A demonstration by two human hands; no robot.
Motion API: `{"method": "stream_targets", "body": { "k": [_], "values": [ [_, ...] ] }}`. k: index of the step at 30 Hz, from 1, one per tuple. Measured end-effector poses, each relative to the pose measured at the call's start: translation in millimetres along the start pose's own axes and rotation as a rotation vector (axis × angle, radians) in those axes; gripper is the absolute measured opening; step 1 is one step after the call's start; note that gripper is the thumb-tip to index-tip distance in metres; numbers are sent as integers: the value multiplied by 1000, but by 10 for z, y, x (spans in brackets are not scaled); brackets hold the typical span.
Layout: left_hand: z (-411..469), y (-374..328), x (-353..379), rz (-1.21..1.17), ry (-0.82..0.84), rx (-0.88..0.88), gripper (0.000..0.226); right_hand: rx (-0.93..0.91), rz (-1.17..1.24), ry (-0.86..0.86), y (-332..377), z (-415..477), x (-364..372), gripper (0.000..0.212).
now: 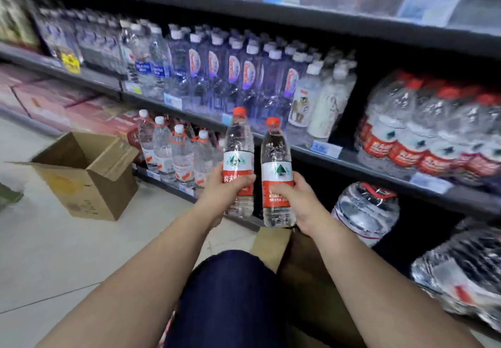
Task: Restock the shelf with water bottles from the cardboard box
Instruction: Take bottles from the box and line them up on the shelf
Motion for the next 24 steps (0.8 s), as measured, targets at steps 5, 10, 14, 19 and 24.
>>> {"method": "stream_targets", "body": {
  "k": [5,10,14,19,24],
  "values": [
    [-172,-389,883,-6,126,11,56,-26,38,-150,370,-449,-719,41],
    [-225,-585,1715,-56,280,-34,56,-67,38,-273,664,-800,-1432,34],
    [-155,-511,2259,-48,376,-105,87,-49,53,-334,776,-923,-1921,84],
    [-28,-221,2833,-132,467,-199,71,-37,137,-450,655,-906,-2543,95],
    [183,-3,3251,-83,557,-168,77,-38,62,-552,492,-796,-3136,64]
  ]
}}
Point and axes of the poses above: each hand's wrist, its own z-axis towards the middle knuckle, its own x-axis out of the palm, y = z × x, the point moved 1 cm from there along z, towards the middle knuckle, and after that the axes turned 13 degrees about -z, right-handed, at the moved point
